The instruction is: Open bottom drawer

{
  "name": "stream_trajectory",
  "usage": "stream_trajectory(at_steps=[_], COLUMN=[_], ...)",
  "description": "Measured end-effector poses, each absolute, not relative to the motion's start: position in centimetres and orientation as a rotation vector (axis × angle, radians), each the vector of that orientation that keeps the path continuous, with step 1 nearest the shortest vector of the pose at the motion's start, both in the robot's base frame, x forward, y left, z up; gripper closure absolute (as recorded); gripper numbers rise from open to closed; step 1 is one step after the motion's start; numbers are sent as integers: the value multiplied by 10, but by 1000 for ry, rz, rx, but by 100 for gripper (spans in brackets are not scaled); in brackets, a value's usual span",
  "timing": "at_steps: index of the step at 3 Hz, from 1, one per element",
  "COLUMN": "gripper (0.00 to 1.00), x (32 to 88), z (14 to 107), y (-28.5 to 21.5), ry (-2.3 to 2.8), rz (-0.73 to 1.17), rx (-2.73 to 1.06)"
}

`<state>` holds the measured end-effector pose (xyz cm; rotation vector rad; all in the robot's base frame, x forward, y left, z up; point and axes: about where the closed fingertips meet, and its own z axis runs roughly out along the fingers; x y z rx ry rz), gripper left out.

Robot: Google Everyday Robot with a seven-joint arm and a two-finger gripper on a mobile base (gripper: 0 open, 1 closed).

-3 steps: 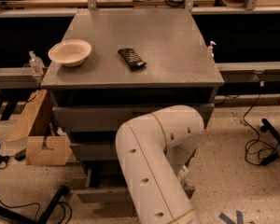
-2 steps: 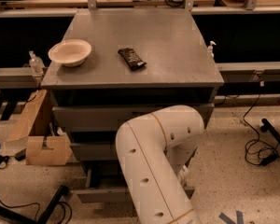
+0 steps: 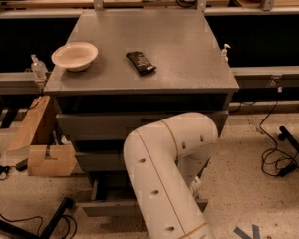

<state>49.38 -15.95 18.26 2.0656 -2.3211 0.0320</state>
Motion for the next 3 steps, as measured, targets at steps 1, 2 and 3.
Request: stream_trajectory(at_steps=[1,2,3], gripper=[39,16,0], x=[494,494,494], z=[183,183,183], y=[-159,-159,-160], ry=[-2321,-2321,-2321], rz=[32,32,32], rx=[2066,2066,2065])
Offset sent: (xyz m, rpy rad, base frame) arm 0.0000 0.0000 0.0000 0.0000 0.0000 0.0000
